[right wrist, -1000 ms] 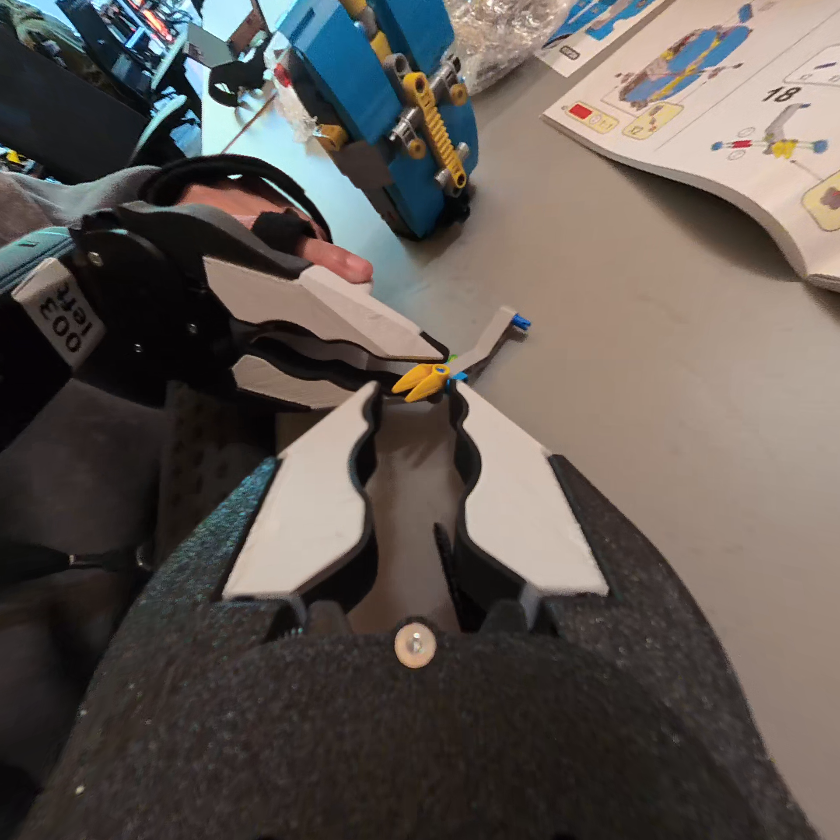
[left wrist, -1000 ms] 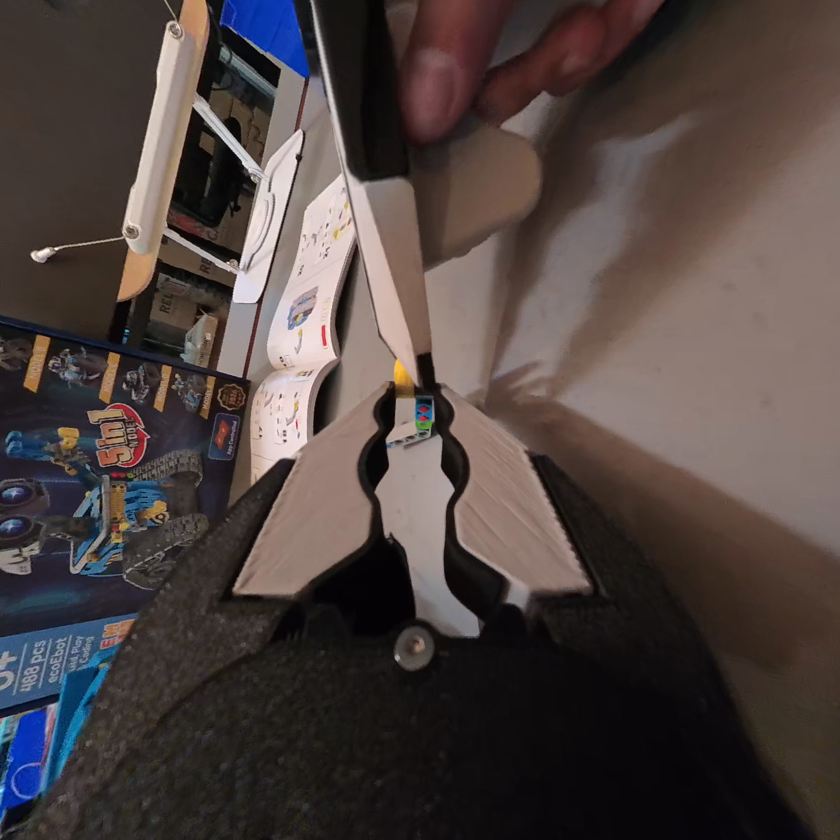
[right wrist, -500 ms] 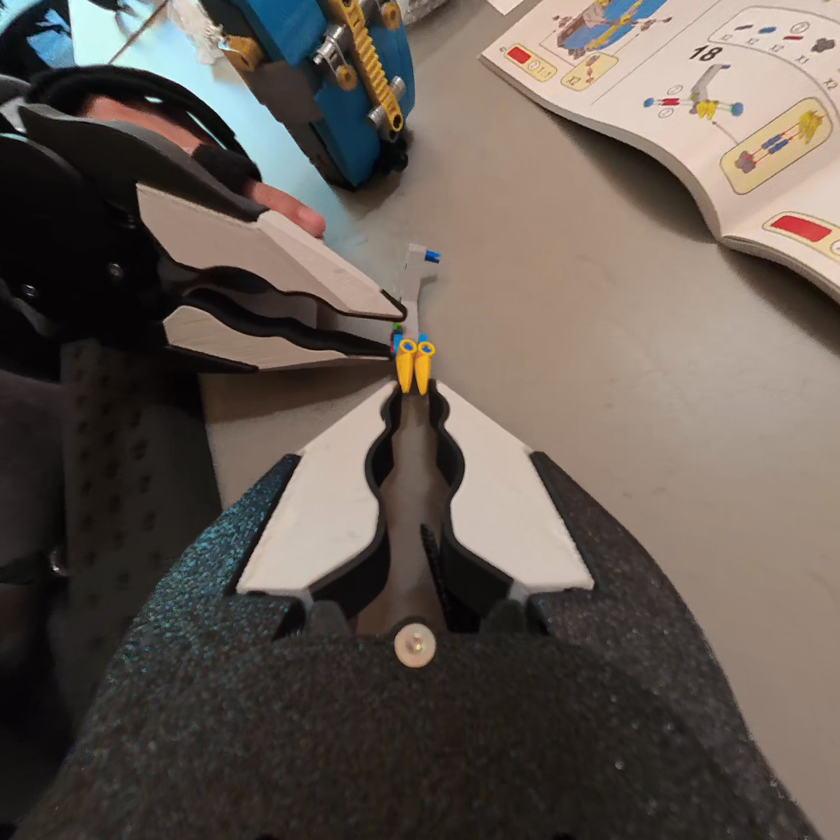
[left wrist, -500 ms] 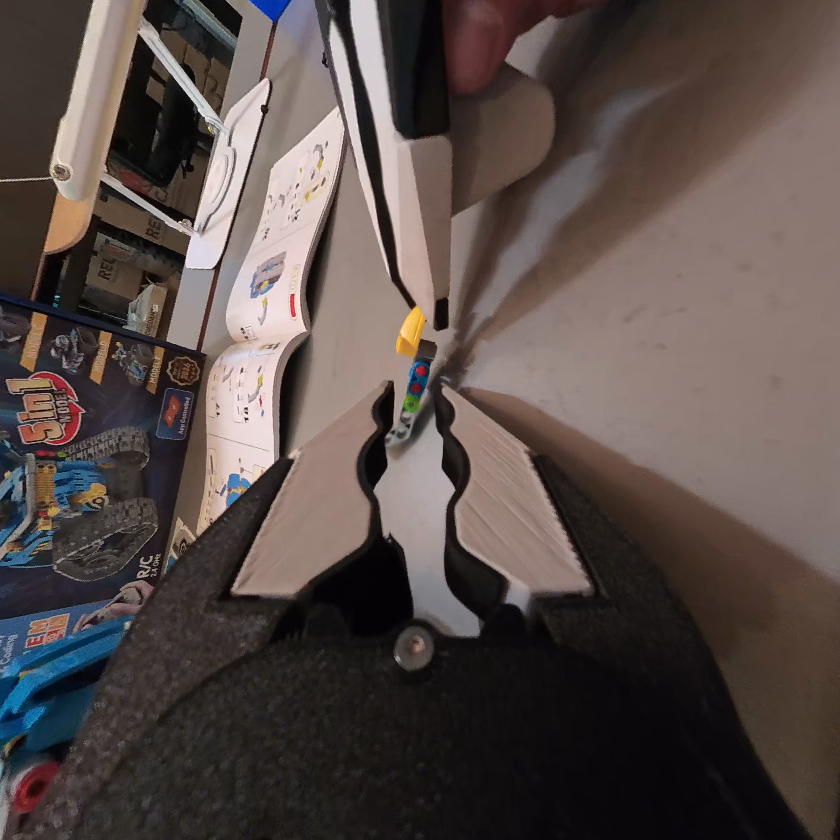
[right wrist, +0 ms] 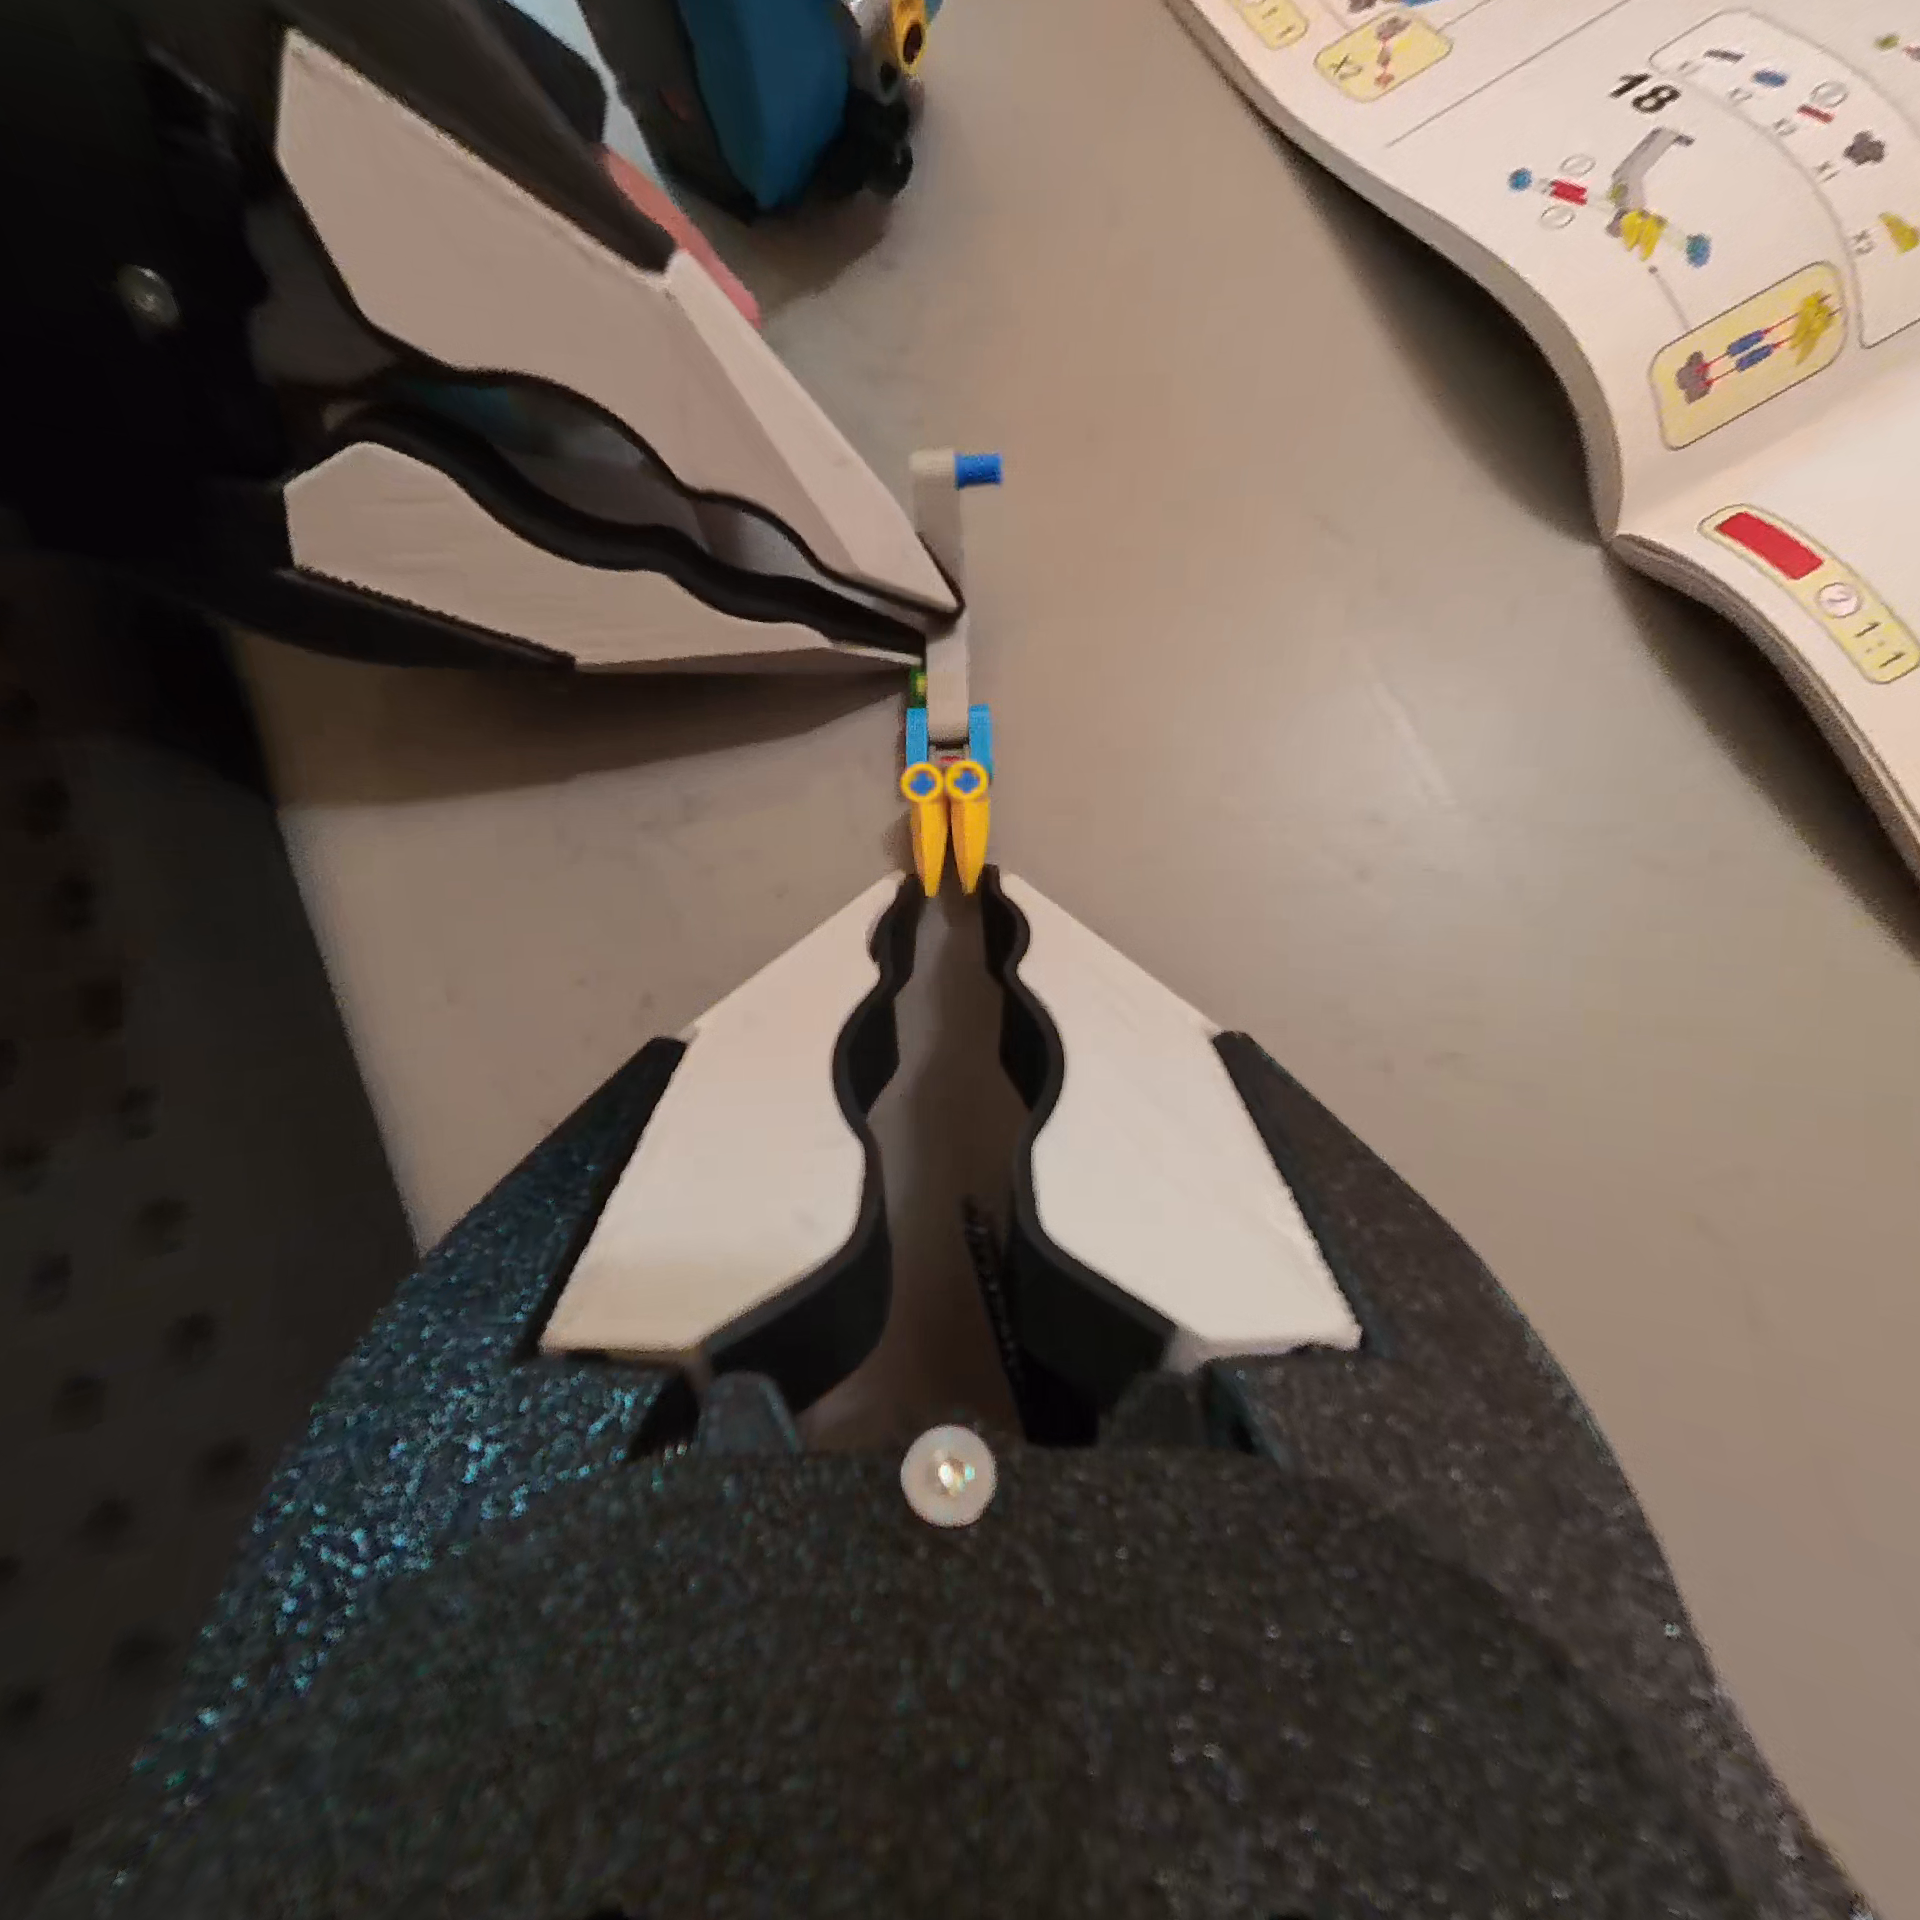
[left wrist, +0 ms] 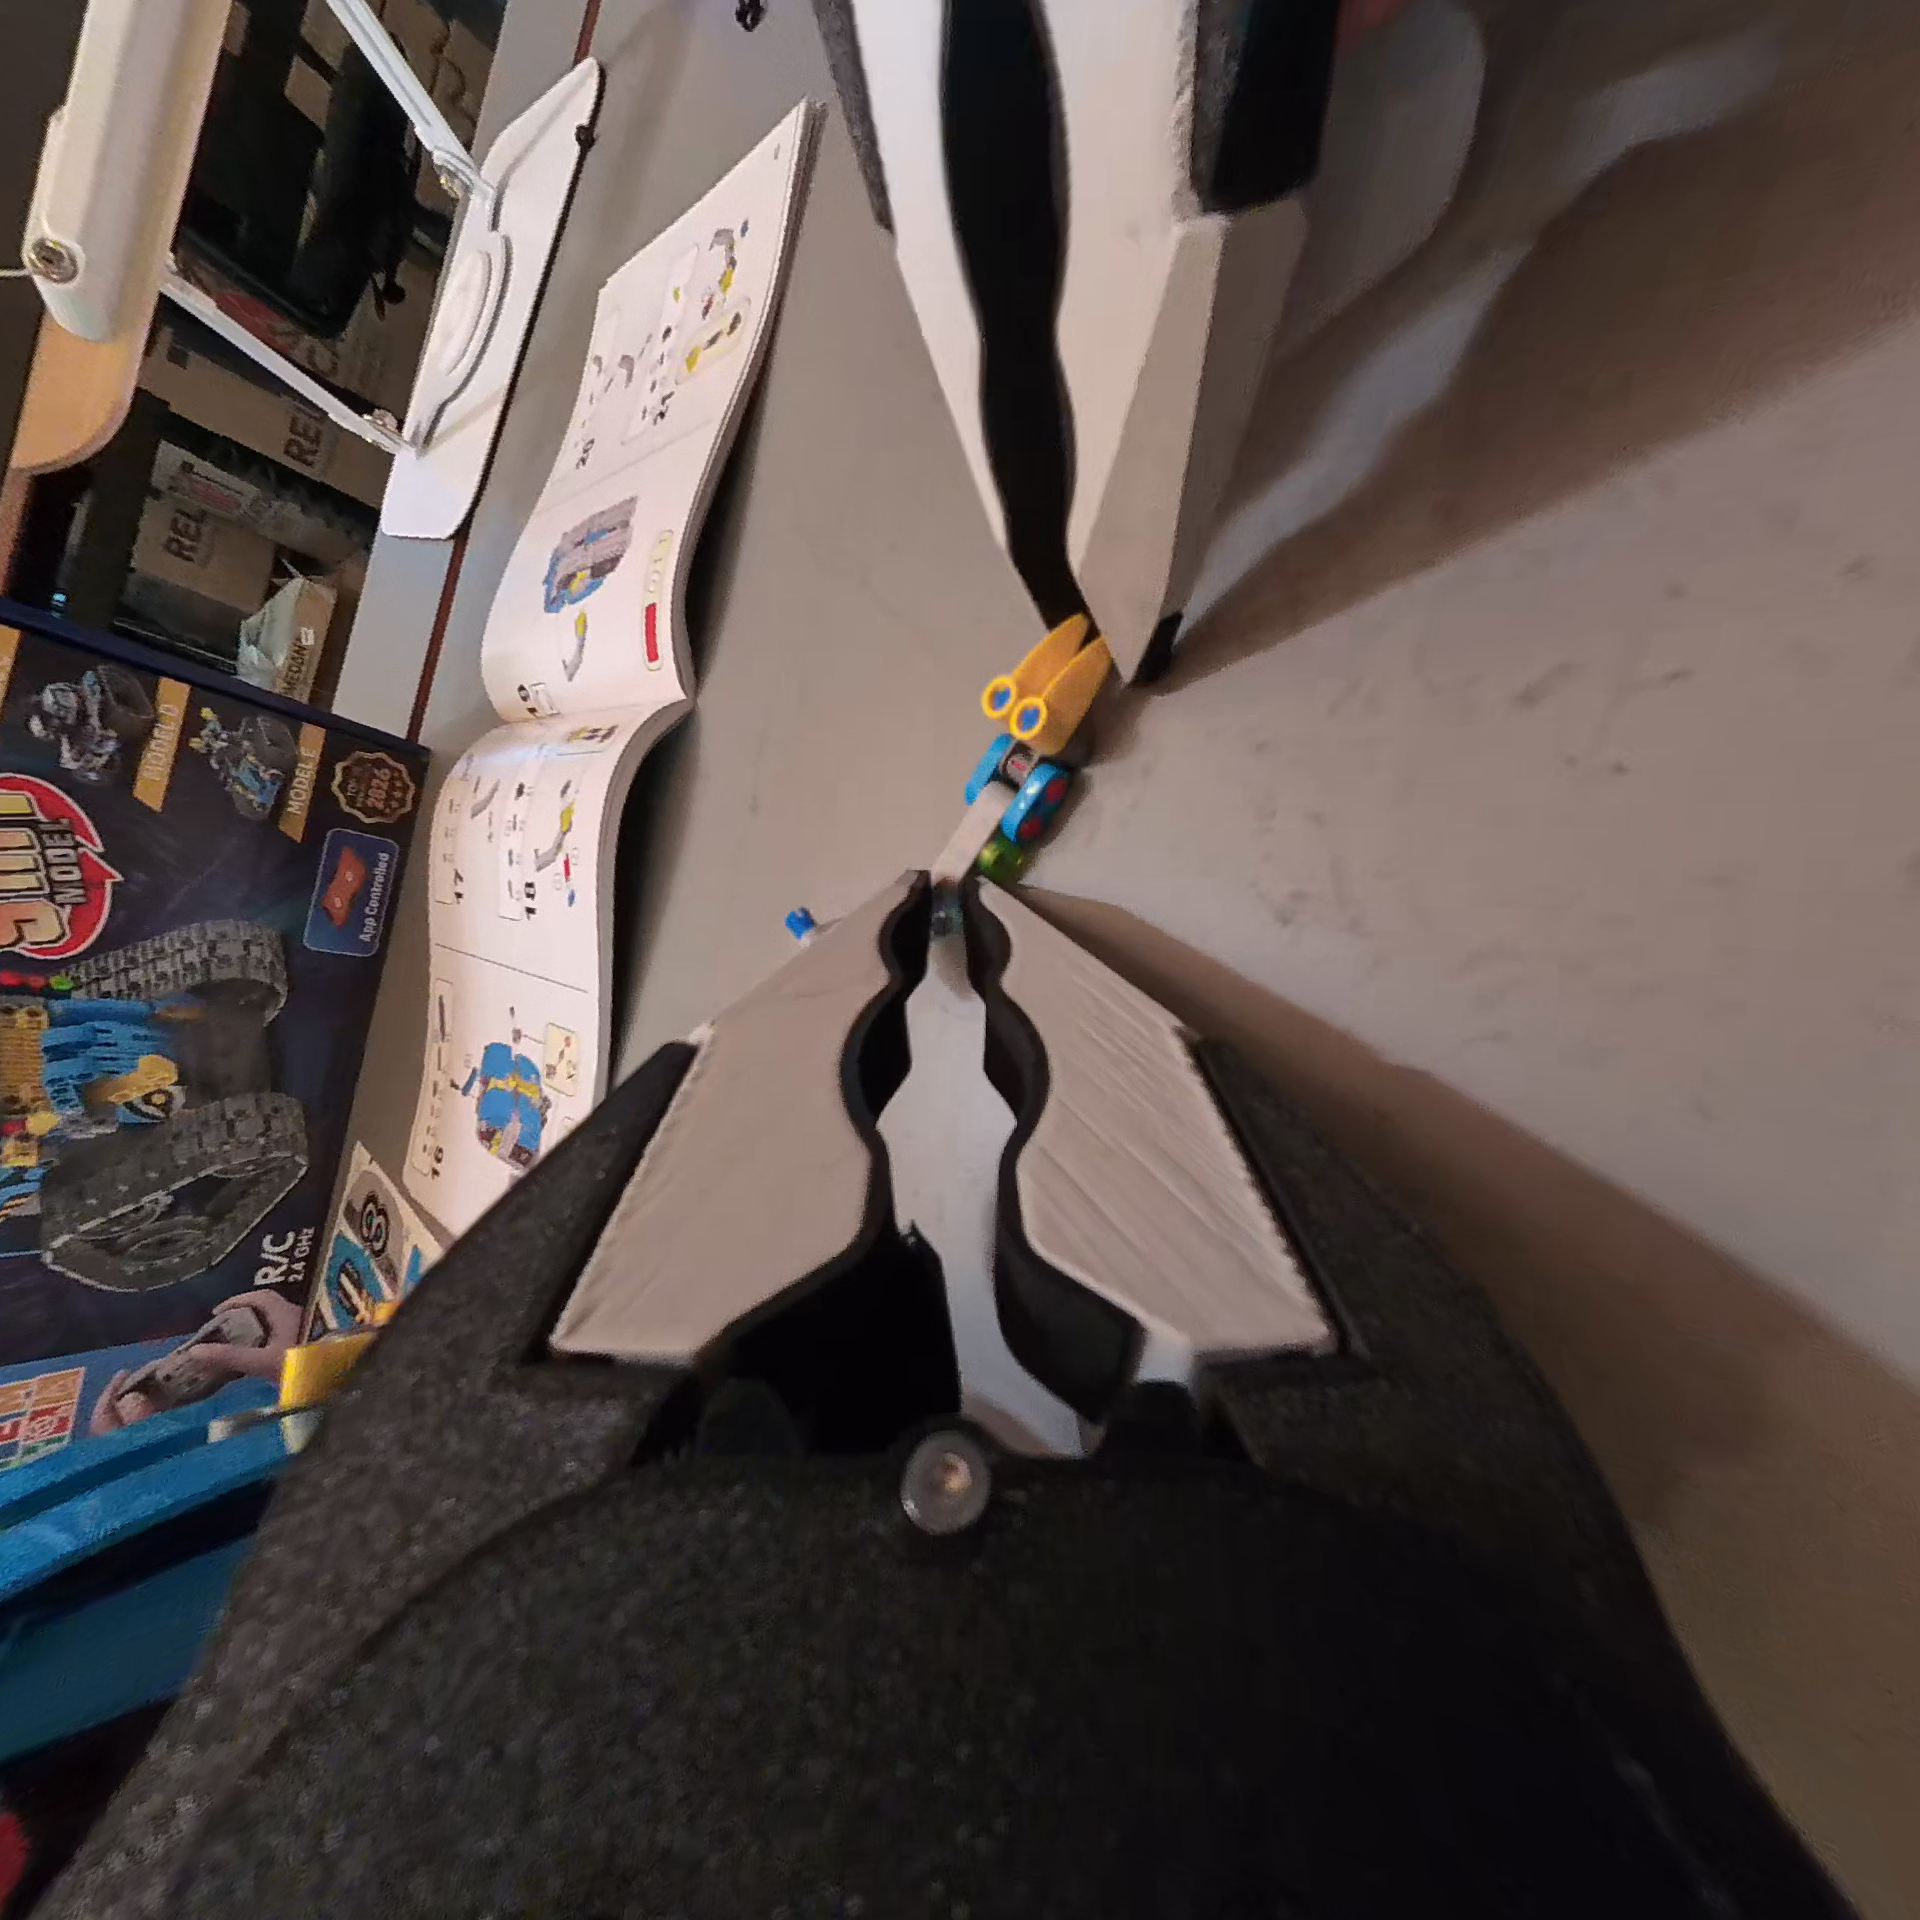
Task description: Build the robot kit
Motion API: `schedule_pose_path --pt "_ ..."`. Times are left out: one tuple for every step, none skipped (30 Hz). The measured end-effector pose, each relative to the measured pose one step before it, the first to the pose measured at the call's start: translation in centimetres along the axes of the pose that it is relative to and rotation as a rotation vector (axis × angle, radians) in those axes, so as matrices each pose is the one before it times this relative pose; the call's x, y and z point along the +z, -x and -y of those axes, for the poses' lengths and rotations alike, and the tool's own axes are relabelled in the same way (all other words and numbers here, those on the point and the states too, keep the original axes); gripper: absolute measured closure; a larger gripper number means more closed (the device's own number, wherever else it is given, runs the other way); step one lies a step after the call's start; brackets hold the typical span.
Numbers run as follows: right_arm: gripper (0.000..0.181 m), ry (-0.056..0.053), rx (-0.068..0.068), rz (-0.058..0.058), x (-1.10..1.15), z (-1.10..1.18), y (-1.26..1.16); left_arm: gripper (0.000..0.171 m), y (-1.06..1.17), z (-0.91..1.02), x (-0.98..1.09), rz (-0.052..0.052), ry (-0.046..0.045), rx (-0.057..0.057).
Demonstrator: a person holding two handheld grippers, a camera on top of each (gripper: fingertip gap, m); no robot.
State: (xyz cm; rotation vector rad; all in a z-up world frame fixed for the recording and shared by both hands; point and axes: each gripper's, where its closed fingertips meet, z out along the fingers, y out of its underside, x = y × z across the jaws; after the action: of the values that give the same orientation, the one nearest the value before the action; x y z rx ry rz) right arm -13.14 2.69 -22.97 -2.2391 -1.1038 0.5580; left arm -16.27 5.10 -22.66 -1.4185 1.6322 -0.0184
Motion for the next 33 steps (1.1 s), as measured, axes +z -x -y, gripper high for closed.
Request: schedule_pose_path --pt "0.169 0.0048 0.0026 0.0077 0.001 -0.058 0.133 0.166 -0.013 0.006 0.020 -0.0033 -0.00267 -0.0042" --pt "0.168 -0.0013 0.0046 0.0058 0.003 0.021 0.063 0.166 0.016 -0.007 0.015 -0.0014 -0.00189 -0.0019" --pt "0.167 -0.0004 0.0043 0.0065 -0.016 0.001 0.038 0.166 0.008 -0.002 0.004 -0.0011 -0.00179 -0.0015" --pt "0.166 -0.0016 0.0050 0.0083 -0.021 -0.005 0.036 0.166 0.016 0.003 -0.001 -0.0014 -0.00101 -0.0025" --pt "0.165 -0.0027 0.0063 0.0116 -0.015 0.007 0.041 0.166 0.005 -0.005 -0.004 -0.0011 -0.00060 -0.0024" --pt "0.163 -0.0029 0.0105 0.0152 -0.056 0.013 0.058 0.166 0.008 0.016 -0.029 -0.0005 -0.00195 -0.0031" --pt "0.160 -0.0061 0.0137 0.0135 -0.117 0.069 -0.025 0.166 0.026 0.040 -0.062 -0.0005 -0.00417 -0.0047" --pt "0.159 -0.0099 0.0108 0.0117 -0.192 0.130 -0.085 0.166 0.053 0.066 -0.077 0.0006 -0.00725 -0.0055" --pt "0.159 -0.0104 0.0112 0.0007 -0.257 0.136 -0.297 0.166 0.137 0.106 -0.102 0.0036 -0.00982 -0.0056" --pt "0.159 -0.0130 0.0162 -0.0068 -0.317 0.165 -0.440 0.166 0.178 0.099 -0.114 0.0054 -0.01000 -0.0057" --pt "0.159 -0.0250 0.0233 0.0002 -0.350 0.369 -0.324 0.166 0.192 0.095 -0.121 0.0049 -0.00988 -0.0050" --pt "0.158 -0.0350 0.0280 0.0134 -0.348 0.531 -0.098 0.166 0.183 0.073 -0.125 0.0054 -0.00944 -0.0029" --pt "0.158 -0.0368 0.0265 0.0123 -0.322 0.549 -0.071 0.166 0.194 0.052 -0.106 0.0065 -0.00808 -0.0007" --pt "0.156 -0.0332 0.0188 0.0019 -0.280 0.500 -0.189 0.166 0.136 0.044 -0.094 0.0048 -0.00580 -0.0008" --pt "0.156 -0.0240 0.0106 -0.0087 -0.204 0.357 -0.304 0.166 0.053 0.044 -0.058 0.0008 -0.00486 -0.0033" --pt "0.155 -0.0118 0.0019 -0.0141 -0.137 0.179 -0.345 0.166 -0.062 0.058 -0.049 -0.0039 -0.00493 -0.0047" --pt "0.156 -0.0014 -0.0053 -0.0147 -0.063 0.008 -0.316 0.166 -0.092 0.037 -0.021 -0.0043 -0.00299 -0.0029" --pt "0.156 0.0058 -0.0072 -0.0146 -0.007 -0.090 -0.258 0.166 -0.040 0.025 -0.012 -0.0011 -0.00157 -0.0003" --pt "0.156 0.0045 -0.0082 -0.0093 0.030 -0.076 -0.124 0.166 -0.021 0.015 -0.006 -0.0006 -0.00058 0.0004" --pt "0.156 0.0055 -0.0062 -0.0001 0.070 -0.087 0.046 0.166 -0.021 -0.063 0.038 -0.0020 0.00327 0.0005" --pt "0.156 0.0091 -0.0030 0.0076 0.118 -0.132 0.219 0.166 -0.007 -0.160 0.075 -0.0013 0.00825 0.0003" --pt "0.156 0.0065 -0.0048 0.0093 0.109 -0.075 0.298 0.166 0.037 -0.156 0.099 0.0006 0.00807 -0.0023" --pt "0.156 0.0022 -0.0113 0.0078 0.069 -0.006 0.307 0.166 0.087 -0.051 0.038 0.0009 0.00205 -0.0065" --pt "0.156 0.0026 -0.0158 0.0031 0.063 -0.007 0.232 0.166 0.100 0.044 -0.021 0.0009 -0.00346 -0.0094" --pt "0.156 0.0043 -0.0168 -0.0035 0.047 -0.035 0.110 0.166 0.113 0.081 -0.047 0.0021 -0.00542 -0.0089" --pt "0.157 0.0051 -0.0136 -0.0080 0.023 -0.069 -0.009 0.166 0.107 0.074 -0.044 0.0029 -0.00479 -0.0071" --pt "0.157 0.0039 -0.0091 -0.0102 -0.020 -0.041 -0.091 0.166 0.085 0.082 -0.045 0.0028 -0.00435 -0.0106" --pt "0.157 0.0003 -0.0046 -0.0070 -0.072 0.006 -0.091 0.166 0.103 0.146 -0.075 -0.0006 -0.00795 -0.0284" --pt "0.158 -0.0036 -0.0003 -0.0014 -0.087 0.067 -0.037 0.165 0.131 0.269 -0.176 -0.0074 -0.00860 -0.0567" --pt "0.158 -0.0072 0.0033 0.0018 -0.084 0.131 -0.036 0.162 0.207 0.343 -0.281 -0.0105 -0.00534 -0.0788" --pt "0.159 -0.0085 0.0053 0.0027 -0.022 0.132 -0.074 0.159 0.242 0.335 -0.340 -0.0099 -0.00661 -0.0871" --pt "0.159 -0.0029 0.0097 0.0034 0.044 0.017 -0.110 0.156 0.249 0.147 -0.284 -0.0090 -0.00150 -0.0874" --pt "0.159 0.0050 0.0136 0.0049 0.062 -0.120 -0.112 0.153 0.275 -0.120 -0.153 -0.0060 0.00822 -0.0793"
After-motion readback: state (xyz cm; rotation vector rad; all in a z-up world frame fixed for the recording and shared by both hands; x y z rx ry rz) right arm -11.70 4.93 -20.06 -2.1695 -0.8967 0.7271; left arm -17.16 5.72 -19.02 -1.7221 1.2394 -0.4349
